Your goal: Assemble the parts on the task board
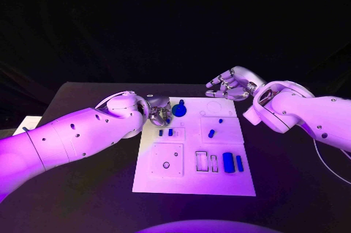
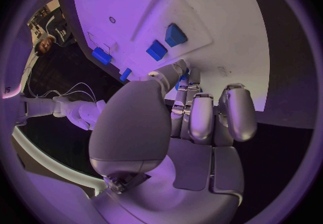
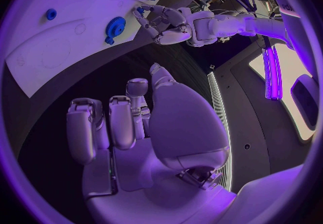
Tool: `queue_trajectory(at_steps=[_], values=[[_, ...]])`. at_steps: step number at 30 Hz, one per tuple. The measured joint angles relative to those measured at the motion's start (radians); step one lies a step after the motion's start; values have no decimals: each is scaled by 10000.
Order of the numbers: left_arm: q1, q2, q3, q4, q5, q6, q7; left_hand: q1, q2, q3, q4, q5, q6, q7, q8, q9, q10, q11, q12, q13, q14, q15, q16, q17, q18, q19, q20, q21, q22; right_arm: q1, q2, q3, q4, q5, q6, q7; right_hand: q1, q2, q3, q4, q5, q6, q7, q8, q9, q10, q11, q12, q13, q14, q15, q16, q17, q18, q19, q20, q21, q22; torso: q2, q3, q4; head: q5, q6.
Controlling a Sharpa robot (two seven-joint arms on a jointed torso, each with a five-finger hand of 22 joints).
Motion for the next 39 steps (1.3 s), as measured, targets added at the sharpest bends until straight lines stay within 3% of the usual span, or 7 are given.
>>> queue_trajectory(at_steps=[8, 15, 25, 30, 33, 35, 39], values=[[-24, 19, -6, -57, -14, 91, -42, -249, -118, 0, 0, 0, -296, 150, -112, -166, -145, 144, -28, -92, 0, 0, 0, -91, 0, 0, 0, 0, 5, 0, -6, 0, 13, -19, 11, 0, 0, 0, 0, 0, 0, 0, 0, 0, 4, 0, 0, 0, 0, 0, 0, -39, -12, 0, 0, 0, 0, -1, 0, -1, 2, 7, -18], [-22, 18, 4, -60, -17, 146, -63, -324, -193, 0, 0, 0, -1115, 247, -112, -499, -252, 177, -28, -152, -13, 59, 0, -186, 2, 36, 36, -54, 4, 0, -11, 0, 16, -28, 39, 0, 0, 0, 0, 0, 0, 0, 0, 0, 9, 0, 0, 0, -13, 0, 0, -81, -84, 0, -41, 34, -49, -2, -1, -1, 3, 8, -19], [-17, -20, 10, -42, -13, 180, -93, -366, -235, 0, 0, 0, -1346, 302, -112, -638, -288, 213, -28, -177, -34, 106, 0, -249, 2, 0, 72, -54, 3, 0, -27, 0, 0, -42, 126, -19, 0, 0, -15, 15, 0, 0, 0, 0, 8, -84, 34, -250, -180, 0, 0, -352, -374, 1, -243, 15, -222, -3, -3, -1, 2, 6, -12], [-15, -159, 13, 21, -7, 146, -103, -366, -235, 2, -2, 1, -1645, 276, -112, -798, -364, 247, -28, -216, -34, 106, 0, -283, 3, 35, 108, -90, 3, 0, -42, 0, -64, -103, 218, -99, 134, 128, -36, 49, 0, -72, -38, 0, 28, -1132, 75, -2638, -1922, -99, 34, -1679, -1762, 162, -741, 22, -718, -81, -3, -7, 2, 3, -11], [-23, -359, 9, 122, 42, 41, -97, -366, -235, 34, -34, 0, -1788, 217, -112, -892, -659, 242, -28, -289, -34, 106, 15, -319, 3, 31, 112, -378, 2, 0, -58, 0, -143, -299, 342, -238, 673, 160, 248, 23, 39, -46, -13, 0, 56, -1829, 145, -3968, -3119, -362, 68, -2823, -2864, 324, -1056, 25, -1127, -534, -6, -8, -1, -7, 1], [-35, -580, 14, 210, 224, -116, -59, -364, -233, 168, -105, 0, -1782, 216, -112, -920, -831, 249, -28, -329, -34, 106, 10, -467, 4, -84, 181, -806, 2, -1, -83, 0, -183, -629, 468, -371, 1039, 98, 481, -67, 38, 103, 116, 0, 68, -1982, 224, -4774, -3981, -335, 95, -3070, -3063, 324, -1071, 40, -1179, -584, -9, -9, -4, -13, 7], [-33, -1094, 85, 361, 1368, -593, 147, -238, -108, 414, -200, 0, -1539, 275, -38, -959, -1000, 337, -28, -345, -138, 196, -446, -1203, 100, -449, 193, -1757, -51, -27, -161, 0, -190, -1634, 787, -670, 1594, -36, 1026, -196, -243, 378, 42, 0, 90, -2045, 206, -5986, -5644, -84, 197, -2993, -2938, 324, -742, 66, -1008, -312, -17, -7, 1, -50, 35]])
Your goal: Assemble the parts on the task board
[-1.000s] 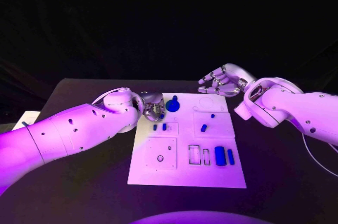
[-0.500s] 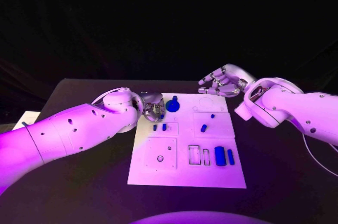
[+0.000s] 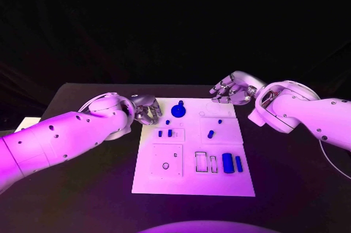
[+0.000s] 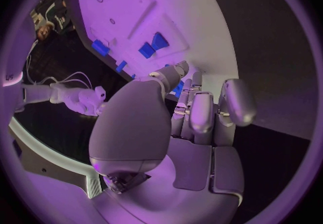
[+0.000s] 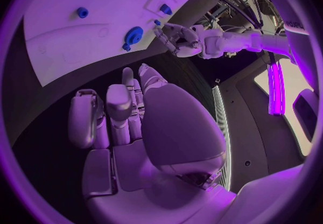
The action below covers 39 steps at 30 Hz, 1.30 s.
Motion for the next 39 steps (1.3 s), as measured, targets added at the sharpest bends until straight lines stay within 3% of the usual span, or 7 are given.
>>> queue_trajectory(at_steps=[2, 9, 13, 14, 18, 26, 39], values=[[13, -261, 17, 76, 933, -286, 210, 48, 48, 182, -91, 0, 158, 127, 40, -35, -123, 103, 0, -2, -534, 71, -859, -1299, 310, -554, 46, -1309, -578, -22, -50, 0, 28, -598, 180, -155, 141, -147, 282, -49, -79, 256, -62, 0, 17, 290, -9, -460, -847, 51, -22, 139, 163, -1, 164, -13, 129, 197, -4, 1, 5, -18, 12], [25, -1013, 14, 800, 5912, -1407, 1603, -67, 241, 174, -29, 0, 436, 191, 155, -92, 146, 18, 391, 70, -1308, 77, -1974, -2966, 536, -1404, 77, -3192, -1566, -222, -198, 1, 264, -3303, 946, -770, 198, -204, 718, -76, -542, 606, -272, -1, 39, 599, -48, -1009, -2231, 50, -22, 303, 347, -1, 248, 2, 245, 316, 6, -10, 8, -149, 111], [-6, -1332, -77, 1347, 8902, -1744, 2523, -151, 324, -71, 14, -32, 568, 108, 222, -120, 322, -52, 673, 137, -1433, 17, -2131, -3308, 560, -1562, 49, -3613, -1802, -401, -201, -4, 385, -4617, 1264, -1052, 185, -328, 922, -94, -906, 693, -324, -58, 39, 599, -48, -1167, -2666, 86, -57, 303, 317, -1, 281, -32, 244, 316, 12, -20, -5, -221, 148], [-31, -1441, -95, 1526, 9810, -1800, 2773, -151, 324, -130, 17, -32, 579, 119, 223, -127, 341, -70, 732, 148, -1471, 29, -2169, -3355, 675, -1590, 21, -3681, -1838, -467, -186, -5, 403, -4964, 1330, -1122, 178, -331, 981, -92, -945, 693, -324, -58, 38, 599, -48, -1186, -2760, 86, -57, 303, 300, 0, 281, -32, 244, 316, 12, -20, -11, -246, 158], [-139, -1764, -133, 2035, 12112, -1900, 3443, -192, 366, -238, 20, -32, 632, 67, 261, -139, 374, -104, 851, 172, -1502, 15, -2199, -3473, 687, -1596, 26, -3820, -1948, -671, -104, -13, 411, -5887, 1488, -1327, 144, -364, 1129, -81, -1036, 655, -363, -97, 22, 545, -102, -1245, -3080, 66, -86, 303, 265, -1, 281, -32, 243, 315, 12, -19, 0, -324, 182], [-264, -2105, -156, 2517, 14175, -1945, 4141, -230, 403, -375, 19, -32, 667, 31, 261, -153, 373, -104, 967, 195, -1566, 3, -2246, -3584, 687, -1661, 20, -4017, -2052, -805, 77, -14, 270, -6823, 1778, -1577, 65, -442, 1295, -80, -1092, 620, -397, -97, 2, 399, -135, -1245, -3490, 85, -202, 303, 260, -1, 317, -68, 241, 314, 20, -13, 18, -352, 223], [-285, -2211, -160, 2669, 14873, -1958, 4545, -269, 442, -403, -8, -31, 666, 30, 310, -162, 372, -104, 1007, 203, -1613, -16, -2308, -3674, 684, -1733, 21, -4132, -2134, -937, 272, -19, 131, -7208, 2177, -1682, 65, -441, 1543, -135, -1153, 676, -445, -96, 3, 439, -176, -1245, -3794, 85, -201, 302, 300, -1, 329, -128, 236, 313, 32, -2, 0, -337, 182]])
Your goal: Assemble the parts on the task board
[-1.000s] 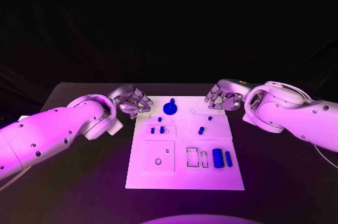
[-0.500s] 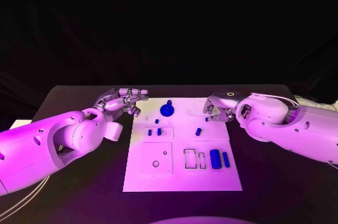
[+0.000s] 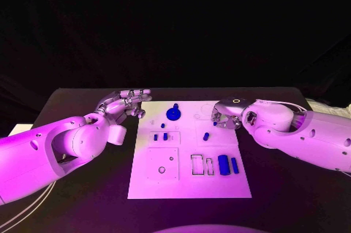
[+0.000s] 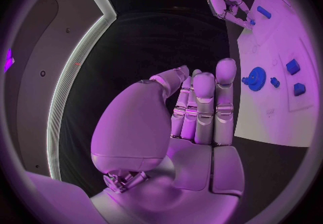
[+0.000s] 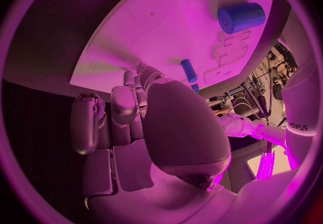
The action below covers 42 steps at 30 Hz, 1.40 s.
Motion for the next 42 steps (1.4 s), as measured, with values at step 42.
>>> queue_trajectory(at_steps=[42], values=[[-2, -81, 0, -24, 176, -12, 68, 80, 79, -83, -83, 1, -2, -1, 0, -29, -18, 15, 115, 15, -70, -1, -55, -147, -4, -36, -36, -206, -102, -123, 237, -4, 6, -247, -160, -143, 77, 322, 1554, -1014, -761, 846, 44, 154, 314, 1164, 90, 73, -469, 0, -71, 757, 705, -113, 382, -84, 499, -4, -14, 5, 0, 15, -72]])
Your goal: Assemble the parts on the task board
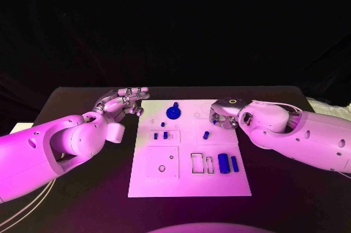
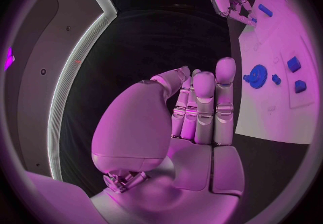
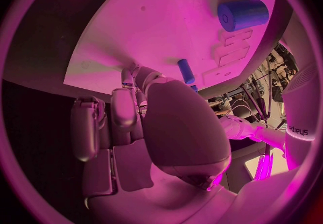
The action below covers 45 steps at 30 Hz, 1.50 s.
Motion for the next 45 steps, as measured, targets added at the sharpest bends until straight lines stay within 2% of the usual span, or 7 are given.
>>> queue_trajectory(at_steps=[7, 16, 20, 27, 34, 41, 45], values=[[0, -34, 0, -26, 1, -19, 0, 0, 0, 0, 0, 0, 0, 0, 0, 0, -1, 1, 0, -1, 0, 1, 0, -36, 0, 0, 0, 0, -10, 11, -212, 49, 290, 5, -305, -86, -100, 86, 157, -90, -39, 20, 16, -81, 26, -1, 1, -48, -51, 0, 0, 116, 79, 1, 35, 36, 41, -1, -7, 1, 0, -12, -3], [-1, -53, -2, -73, 2, -48, -3, 0, 0, -27, -27, 0, 0, 0, 0, -11, -1, 1, 0, -2, 2, 2, 0, -35, 0, 0, 0, 0, -10, 188, -489, 138, 690, 142, -639, -158, -332, -97, 205, -85, -39, 37, 34, -118, 75, 19, 20, -48, -42, 0, 0, 156, 104, 3, 34, 37, 41, 7, -12, 0, -7, -30, 18], [-1, -55, -3, -85, 2, -54, -9, 0, 0, -27, -27, 0, 0, 0, 0, -22, -2, 1, 40, -2, 3, 2, 0, -50, -1, 1, 0, 0, -29, 228, -538, 154, 1003, 235, -733, -188, -332, -97, 208, -88, -39, 36, 35, -120, 76, 42, 28, -48, -41, 0, 0, 155, 108, 8, 34, 37, 80, 7, -12, 1, -5, -30, 19], [-2, -51, -7, -104, 2, -57, -13, 0, 0, -27, -27, 0, -1, 0, 0, -22, -2, 1, 40, -3, 6, 5, 0, -50, 0, 0, 0, 1, -28, 198, -221, 163, 1730, 401, -866, -194, -374, -139, 208, -88, -54, 33, 37, -146, 77, 88, -14, -48, -41, 0, 0, 155, 107, 20, 34, 37, 80, 6, -6, 1, 13, 85, -5], [-3, -29, -12, -99, 2, -57, -17, 0, 0, -27, -27, 0, -1, 0, 0, -22, -3, 2, 40, -4, -17, -18, 0, -52, 0, 0, 0, -9, -28, -45, 458, 149, 2231, 472, -908, -143, -412, -123, 238, -118, -58, 30, 38, -158, 91, 123, -18, -93, -62, 0, 0, 155, 106, 20, 34, 37, 80, 5, -6, -16, 22, 312, -105], [-4, -5, -15, -84, 2, -56, -22, 0, 0, -55, -55, 0, -1, -1, 0, -21, -3, 1, 40, -4, -17, -19, 0, -81, -1, 1, 0, -40, -28, -566, 1119, 58, 2094, 534, -812, -29, -426, -110, 266, -147, -77, 26, 37, -146, 88, 142, -31, -113, -73, 0, 0, 155, 85, 22, 33, 37, 80, 4, -8, -47, 2, 541, -209], [-5, -1, -16, -75, 2, -55, -24, 0, 0, -55, -55, 0, -1, -1, 0, -21, -3, 1, 40, -4, -17, -18, 0, -81, 0, 0, 0, -39, -28, -861, 1384, 26, 1973, 585, -681, 88, -426, -110, 306, -186, -66, -14, 74, -144, 89, 143, -31, -115, -81, 0, 0, 155, 84, 22, 33, 37, 79, 4, -11, -49, 0, 593, -253]])
